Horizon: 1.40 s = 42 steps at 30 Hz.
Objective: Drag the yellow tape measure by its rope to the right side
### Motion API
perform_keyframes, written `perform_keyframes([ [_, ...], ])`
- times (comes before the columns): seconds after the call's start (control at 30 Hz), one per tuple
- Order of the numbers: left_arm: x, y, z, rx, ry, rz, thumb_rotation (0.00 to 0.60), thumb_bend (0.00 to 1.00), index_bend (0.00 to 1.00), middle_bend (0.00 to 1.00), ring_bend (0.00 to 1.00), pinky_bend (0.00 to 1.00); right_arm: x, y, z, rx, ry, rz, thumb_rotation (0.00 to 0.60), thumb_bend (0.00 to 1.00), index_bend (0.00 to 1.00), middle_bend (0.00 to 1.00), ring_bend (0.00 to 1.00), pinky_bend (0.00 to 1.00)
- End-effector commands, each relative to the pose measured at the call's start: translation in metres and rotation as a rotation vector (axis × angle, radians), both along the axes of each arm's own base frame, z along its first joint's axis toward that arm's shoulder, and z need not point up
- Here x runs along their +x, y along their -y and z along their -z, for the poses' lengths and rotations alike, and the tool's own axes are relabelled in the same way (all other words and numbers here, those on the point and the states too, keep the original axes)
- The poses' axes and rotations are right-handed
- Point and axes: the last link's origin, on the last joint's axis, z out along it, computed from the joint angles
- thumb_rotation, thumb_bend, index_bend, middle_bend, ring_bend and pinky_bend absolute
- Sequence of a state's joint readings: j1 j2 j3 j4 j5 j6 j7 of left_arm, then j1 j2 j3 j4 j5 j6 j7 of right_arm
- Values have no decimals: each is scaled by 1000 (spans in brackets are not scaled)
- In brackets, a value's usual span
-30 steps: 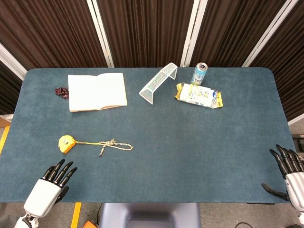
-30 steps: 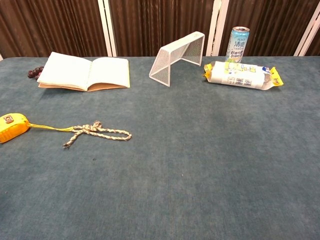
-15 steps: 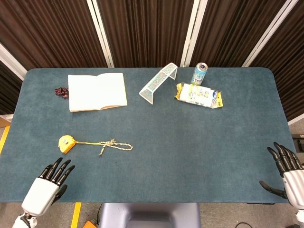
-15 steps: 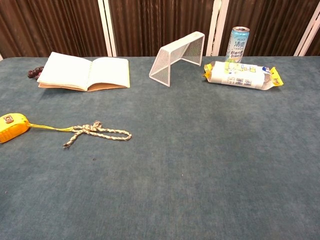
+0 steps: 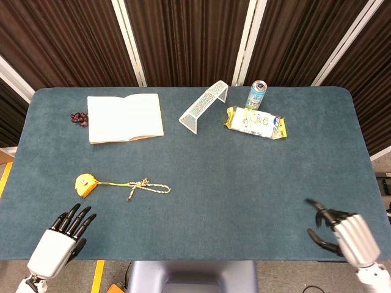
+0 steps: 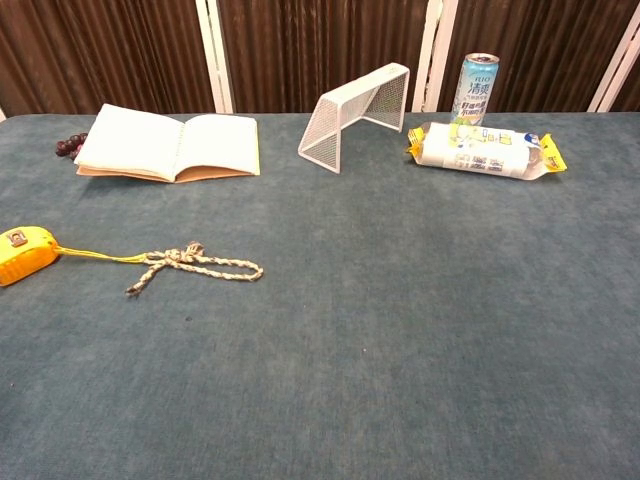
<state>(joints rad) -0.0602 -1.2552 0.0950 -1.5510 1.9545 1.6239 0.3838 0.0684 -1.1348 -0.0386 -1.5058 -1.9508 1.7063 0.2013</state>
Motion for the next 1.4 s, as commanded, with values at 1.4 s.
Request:
perform_keyframes([
  [1.4,3,10,4,-58,-8,48,600,370,167,123,69,296,203,142,201,314,-328,28,600,492,549,1000,1000,1000],
])
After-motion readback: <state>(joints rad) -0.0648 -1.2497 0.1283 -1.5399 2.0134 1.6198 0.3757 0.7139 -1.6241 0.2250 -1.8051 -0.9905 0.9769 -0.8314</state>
